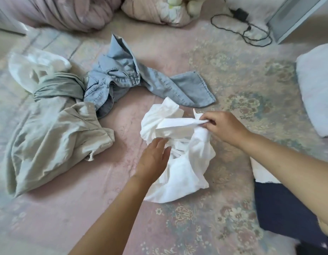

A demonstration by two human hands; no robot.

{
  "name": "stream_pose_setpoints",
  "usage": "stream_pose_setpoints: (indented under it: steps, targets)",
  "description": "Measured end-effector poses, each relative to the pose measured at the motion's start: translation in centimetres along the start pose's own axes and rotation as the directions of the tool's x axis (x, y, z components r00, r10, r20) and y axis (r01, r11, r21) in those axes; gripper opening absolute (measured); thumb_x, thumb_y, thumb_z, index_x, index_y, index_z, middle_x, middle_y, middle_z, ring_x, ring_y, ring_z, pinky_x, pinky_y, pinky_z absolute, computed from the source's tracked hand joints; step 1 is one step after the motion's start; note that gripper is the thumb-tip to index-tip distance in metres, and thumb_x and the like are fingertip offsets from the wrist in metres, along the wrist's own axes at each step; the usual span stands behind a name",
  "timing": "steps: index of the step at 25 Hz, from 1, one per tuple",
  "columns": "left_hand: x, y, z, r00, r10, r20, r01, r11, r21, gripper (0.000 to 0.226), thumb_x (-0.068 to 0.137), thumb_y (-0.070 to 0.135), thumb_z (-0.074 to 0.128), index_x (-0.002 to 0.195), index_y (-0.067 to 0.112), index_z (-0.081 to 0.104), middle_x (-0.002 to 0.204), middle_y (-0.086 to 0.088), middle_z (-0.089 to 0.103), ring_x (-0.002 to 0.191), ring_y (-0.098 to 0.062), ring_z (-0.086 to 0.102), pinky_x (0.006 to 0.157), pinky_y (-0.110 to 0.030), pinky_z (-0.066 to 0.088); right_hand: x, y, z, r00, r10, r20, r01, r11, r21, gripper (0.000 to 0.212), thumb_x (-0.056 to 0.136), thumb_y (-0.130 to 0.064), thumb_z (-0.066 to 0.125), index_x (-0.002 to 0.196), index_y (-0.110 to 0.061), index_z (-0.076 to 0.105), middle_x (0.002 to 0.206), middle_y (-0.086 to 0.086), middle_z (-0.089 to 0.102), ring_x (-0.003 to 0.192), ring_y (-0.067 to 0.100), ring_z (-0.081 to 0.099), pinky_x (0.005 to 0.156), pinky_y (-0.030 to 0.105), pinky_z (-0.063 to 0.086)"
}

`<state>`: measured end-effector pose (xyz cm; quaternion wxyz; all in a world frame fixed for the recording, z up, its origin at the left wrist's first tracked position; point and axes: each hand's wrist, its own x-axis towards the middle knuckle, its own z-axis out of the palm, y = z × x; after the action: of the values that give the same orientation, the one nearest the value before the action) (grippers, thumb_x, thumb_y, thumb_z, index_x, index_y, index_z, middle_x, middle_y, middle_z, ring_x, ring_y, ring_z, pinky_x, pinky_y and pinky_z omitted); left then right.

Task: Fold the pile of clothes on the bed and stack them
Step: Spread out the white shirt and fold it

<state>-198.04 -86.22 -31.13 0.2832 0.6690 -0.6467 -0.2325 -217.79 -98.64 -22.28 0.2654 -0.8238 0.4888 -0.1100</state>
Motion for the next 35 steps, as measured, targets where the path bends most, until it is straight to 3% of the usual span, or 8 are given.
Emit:
stream_pose_setpoints:
  steps: [4,9,15,20,23,28,31,35]
  targets:
    - [2.6,11.8,-9.0,0.868,-0.419,0.267,0.496,0.696,-0.520,0.038,0.102,0.038,0.037,0.093,0.009,0.061,0.100,-0.012,0.064,0.091,-0.024,0.059,0.080,-0.030,0.042,-2.5,-7.5,-9.0,0.987,0.079,-0.138,-0.059,0.988,0.144,0.012,0.084,-0.006,0.065,0.092,-0.012,0.071,0.084,-0.002,0.068,0.077,0.015,0.060,0.068,0.018,0.043]
    - [4.7,22.8,-17.3,0.795,-0.376,0.476,0.602,0.389,-0.697,0.067,0.097,0.059,0.026,0.102,0.004,0.063,0.091,-0.007,0.064,0.086,-0.020,0.060,0.075,-0.033,0.046,-6.0,-16.4,-19.1,0.968,0.005,-0.251,0.038,0.985,0.168,0.009,0.081,-0.006,0.065,0.084,-0.013,0.069,0.081,0.004,0.069,0.077,0.018,0.061,0.068,0.028,0.045]
    - [5.0,34.8,-26.8,0.926,-0.207,0.317,0.378,0.449,-0.810,0.049,0.098,0.054,0.034,0.092,0.015,0.064,0.085,-0.001,0.068,0.081,-0.015,0.062,0.071,-0.031,0.047,-10.8,-23.9,-32.0,0.914,-0.065,-0.400,0.105,0.991,0.081,0.008,0.081,-0.021,0.072,0.079,-0.015,0.068,0.068,-0.001,0.063,0.064,0.014,0.057,0.068,0.032,0.050]
    - [5.0,41.2,-31.5,0.957,-0.208,0.202,0.277,0.443,-0.852,0.015,0.093,0.021,0.059,0.085,0.008,0.058,0.073,-0.008,0.059,0.059,-0.018,0.059,0.058,-0.032,0.055,-14.7,-27.3,-33.5,0.946,-0.091,-0.310,0.208,0.906,0.368,0.007,0.089,-0.013,0.066,0.090,-0.007,0.069,0.079,0.008,0.071,0.069,0.013,0.063,0.079,0.035,0.057]
    - [4.1,41.0,-32.7,0.965,-0.187,0.183,0.253,0.493,-0.832,0.022,0.090,0.016,0.064,0.105,0.000,0.061,0.094,-0.014,0.063,0.085,-0.024,0.063,0.084,-0.038,0.055,-18.2,-26.2,-34.0,0.972,-0.045,-0.232,0.173,0.804,0.568,0.016,0.087,-0.007,0.066,0.103,-0.011,0.066,0.080,0.010,0.070,0.063,0.010,0.066,0.066,0.019,0.055]
    - [1.7,42.2,-38.2,0.974,0.117,0.193,-0.001,0.859,-0.512,0.012,0.095,0.020,0.057,0.090,0.016,0.067,0.081,-0.001,0.066,0.075,-0.012,0.060,0.074,-0.025,0.052,-18.0,-24.0,-37.5,0.947,-0.019,-0.320,0.172,0.872,0.457,0.010,0.088,-0.013,0.066,0.096,-0.020,0.067,0.096,0.008,0.068,0.087,0.015,0.062,0.083,0.029,0.051]
    - [1.3,44.4,-40.8,0.957,0.217,0.194,-0.147,0.936,-0.321,0.007,0.090,0.026,0.065,0.089,0.021,0.070,0.090,-0.003,0.069,0.085,-0.016,0.062,0.088,-0.035,0.051,-16.9,-25.7,-39.2,0.974,-0.171,-0.149,0.216,0.900,0.379,0.044,0.085,-0.028,0.070,0.124,-0.039,0.055,0.127,-0.014,0.054,0.119,-0.002,0.045,0.089,0.010,0.038]
    - [0.7,46.1,-43.1,0.962,0.258,0.093,-0.204,0.898,-0.390,0.009,0.087,0.023,0.066,0.080,0.021,0.072,0.081,-0.003,0.069,0.081,-0.020,0.062,0.088,-0.039,0.050,-15.5,-27.3,-39.7,0.978,-0.197,0.061,0.171,0.939,0.298,0.032,0.080,-0.040,0.072,0.109,-0.028,0.069,0.113,-0.004,0.069,0.104,0.006,0.061,0.099,0.036,0.046]
